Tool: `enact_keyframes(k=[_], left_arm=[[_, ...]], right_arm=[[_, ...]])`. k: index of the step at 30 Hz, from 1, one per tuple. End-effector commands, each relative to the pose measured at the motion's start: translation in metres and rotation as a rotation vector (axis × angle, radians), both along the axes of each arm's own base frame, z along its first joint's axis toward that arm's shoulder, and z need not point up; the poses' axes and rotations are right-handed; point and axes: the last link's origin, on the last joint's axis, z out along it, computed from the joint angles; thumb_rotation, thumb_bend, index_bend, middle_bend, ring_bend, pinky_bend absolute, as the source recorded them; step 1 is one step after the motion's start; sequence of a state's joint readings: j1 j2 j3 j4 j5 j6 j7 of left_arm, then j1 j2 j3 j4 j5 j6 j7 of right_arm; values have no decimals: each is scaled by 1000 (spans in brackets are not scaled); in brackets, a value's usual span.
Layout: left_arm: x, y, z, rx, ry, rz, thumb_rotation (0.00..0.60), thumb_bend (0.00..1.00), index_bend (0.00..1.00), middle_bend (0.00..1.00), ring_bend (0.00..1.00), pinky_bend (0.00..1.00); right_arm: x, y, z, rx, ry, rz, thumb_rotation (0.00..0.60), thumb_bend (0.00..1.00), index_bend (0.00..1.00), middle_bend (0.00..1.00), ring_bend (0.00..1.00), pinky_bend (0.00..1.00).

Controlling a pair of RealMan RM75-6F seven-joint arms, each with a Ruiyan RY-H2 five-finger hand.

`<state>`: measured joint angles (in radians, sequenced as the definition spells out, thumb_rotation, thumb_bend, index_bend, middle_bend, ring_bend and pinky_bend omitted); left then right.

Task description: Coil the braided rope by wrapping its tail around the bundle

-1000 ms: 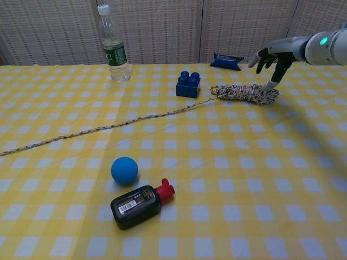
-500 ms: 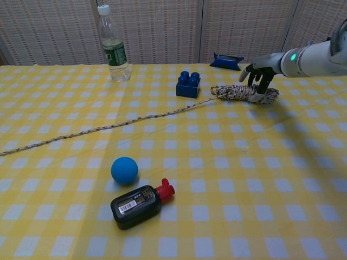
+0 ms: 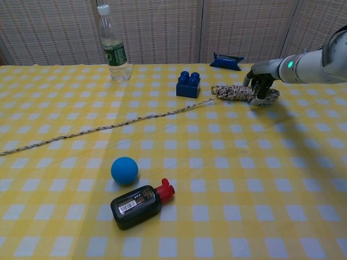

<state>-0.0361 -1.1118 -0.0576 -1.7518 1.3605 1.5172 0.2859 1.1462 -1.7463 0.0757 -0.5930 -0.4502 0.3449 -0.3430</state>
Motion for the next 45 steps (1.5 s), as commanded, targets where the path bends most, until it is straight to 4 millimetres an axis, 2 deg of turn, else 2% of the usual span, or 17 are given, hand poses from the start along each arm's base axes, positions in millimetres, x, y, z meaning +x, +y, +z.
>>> enact_keyframes(k=[1,10,16,25,31,37,43,45], left_arm=[[0,0,0,-1,0,2,600,279,152,161,182,191],[-1,0,-2,-7,-2,3,600,279,152,161,182,191],[-2,1,-1,-2,0,-1,600,278,152,161,182,191],[2,12,6,-2,14,-36,600,279,152,161,182,191],[8,33,15,-9,34,-94,600,278,176,161,183,191],[17,65,19,-30,13,-155,600,279,232,164,209,191],[27,94,10,-80,-1,-214,600,279,327,298,353,202],[33,106,3,-92,-3,-240,600,279,362,385,433,252]], right_arm=[[0,0,-1,-8,-2,1,600,307,313,352,207,225],[0,2,-5,-22,-2,13,600,329,386,396,245,256],[8,5,-7,-55,-49,44,600,383,496,484,322,337],[22,20,8,-114,-201,138,600,471,614,570,405,436],[30,40,25,-117,-306,232,600,486,641,594,430,460],[38,59,46,-94,-364,302,600,487,648,609,449,476],[42,78,68,-94,-376,356,600,487,648,610,452,486],[42,83,74,-96,-377,362,600,487,649,612,454,486]])
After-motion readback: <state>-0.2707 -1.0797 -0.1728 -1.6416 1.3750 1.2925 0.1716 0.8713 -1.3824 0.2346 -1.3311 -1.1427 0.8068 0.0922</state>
